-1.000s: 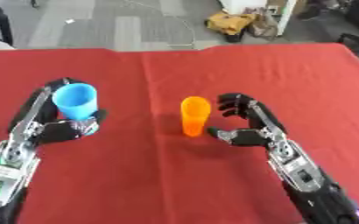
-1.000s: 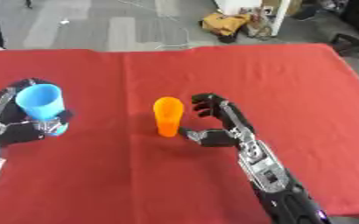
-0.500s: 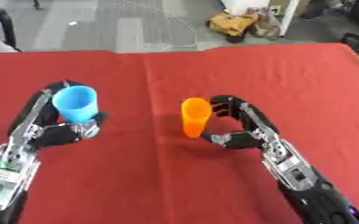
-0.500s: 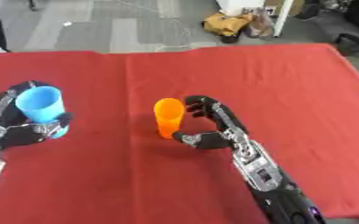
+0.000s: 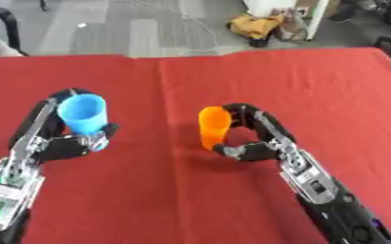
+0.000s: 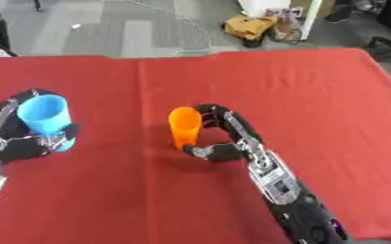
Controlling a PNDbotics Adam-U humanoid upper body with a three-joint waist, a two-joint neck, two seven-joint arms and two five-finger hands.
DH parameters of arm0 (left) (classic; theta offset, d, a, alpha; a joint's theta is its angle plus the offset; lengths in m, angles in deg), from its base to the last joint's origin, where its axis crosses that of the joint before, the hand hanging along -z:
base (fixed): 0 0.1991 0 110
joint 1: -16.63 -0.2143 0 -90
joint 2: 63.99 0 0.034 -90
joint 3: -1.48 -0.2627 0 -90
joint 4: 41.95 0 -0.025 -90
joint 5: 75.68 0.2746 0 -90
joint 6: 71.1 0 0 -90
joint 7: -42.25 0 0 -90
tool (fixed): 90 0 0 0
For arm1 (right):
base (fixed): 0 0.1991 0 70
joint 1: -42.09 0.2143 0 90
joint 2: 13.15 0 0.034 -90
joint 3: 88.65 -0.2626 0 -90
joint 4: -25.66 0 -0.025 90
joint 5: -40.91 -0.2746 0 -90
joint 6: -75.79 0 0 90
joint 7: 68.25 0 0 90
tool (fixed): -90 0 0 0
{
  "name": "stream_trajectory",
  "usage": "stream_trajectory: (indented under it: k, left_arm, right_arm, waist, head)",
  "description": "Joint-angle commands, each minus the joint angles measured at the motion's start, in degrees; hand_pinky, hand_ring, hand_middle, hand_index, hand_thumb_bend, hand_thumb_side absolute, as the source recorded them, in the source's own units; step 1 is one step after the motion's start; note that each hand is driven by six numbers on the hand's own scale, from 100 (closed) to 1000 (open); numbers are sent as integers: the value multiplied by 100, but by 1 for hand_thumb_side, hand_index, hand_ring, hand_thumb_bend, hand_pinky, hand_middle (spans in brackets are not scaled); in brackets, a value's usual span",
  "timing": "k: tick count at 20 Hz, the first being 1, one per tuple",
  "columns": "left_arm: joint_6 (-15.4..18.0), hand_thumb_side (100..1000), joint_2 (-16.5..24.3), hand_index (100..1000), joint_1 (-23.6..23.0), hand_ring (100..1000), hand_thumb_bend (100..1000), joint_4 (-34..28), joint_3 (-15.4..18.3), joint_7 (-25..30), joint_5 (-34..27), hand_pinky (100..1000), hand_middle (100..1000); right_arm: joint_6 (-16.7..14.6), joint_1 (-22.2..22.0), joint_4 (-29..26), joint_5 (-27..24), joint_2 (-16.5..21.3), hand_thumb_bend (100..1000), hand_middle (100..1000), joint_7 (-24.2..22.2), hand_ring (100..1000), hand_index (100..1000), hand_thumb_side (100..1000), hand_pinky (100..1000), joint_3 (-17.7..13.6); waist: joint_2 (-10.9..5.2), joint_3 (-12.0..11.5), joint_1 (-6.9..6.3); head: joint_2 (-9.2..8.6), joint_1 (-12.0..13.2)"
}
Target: Pour the contents of one cup into another cup.
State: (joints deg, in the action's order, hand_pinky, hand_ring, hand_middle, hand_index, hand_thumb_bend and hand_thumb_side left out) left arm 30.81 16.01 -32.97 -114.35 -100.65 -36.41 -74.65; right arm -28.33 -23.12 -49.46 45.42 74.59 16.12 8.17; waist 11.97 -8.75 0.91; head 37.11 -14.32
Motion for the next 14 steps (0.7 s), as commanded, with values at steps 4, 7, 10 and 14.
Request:
stream_trajectory:
  k: [4, 7, 10, 14]
  left_arm:
    - [22, 100, 5, 635, 125, 448, 515, -98, -4, 24, 7, 497, 500]
    - [22, 100, 0, 635, 128, 448, 518, -92, -3, 28, 7, 497, 500]
    - [19, 100, -9, 634, 130, 448, 521, -74, 1, 26, 10, 496, 500]
    - [22, 100, -21, 634, 133, 447, 522, -61, -4, 34, 16, 496, 500]
  right_arm:
    - [-25, 200, 143, 42, 4, 592, 731, -33, 745, 820, 100, 746, 25]
    - [-32, 273, 255, 54, -20, 592, 725, -38, 739, 820, 100, 742, 41]
    - [-33, 357, 393, 74, -54, 589, 717, -30, 727, 818, 100, 737, 42]
    - [-53, 492, 563, 120, -77, 584, 707, 21, 720, 815, 100, 733, 36]
  waist:
    - [-100, -19, -20]
    - [-99, -20, -26]
    - [-94, -26, -29]
    - [-83, -40, -26]
  head:
    - [-58, -33]
    - [-61, -40]
    - [-66, -46]
    - [-66, -57]
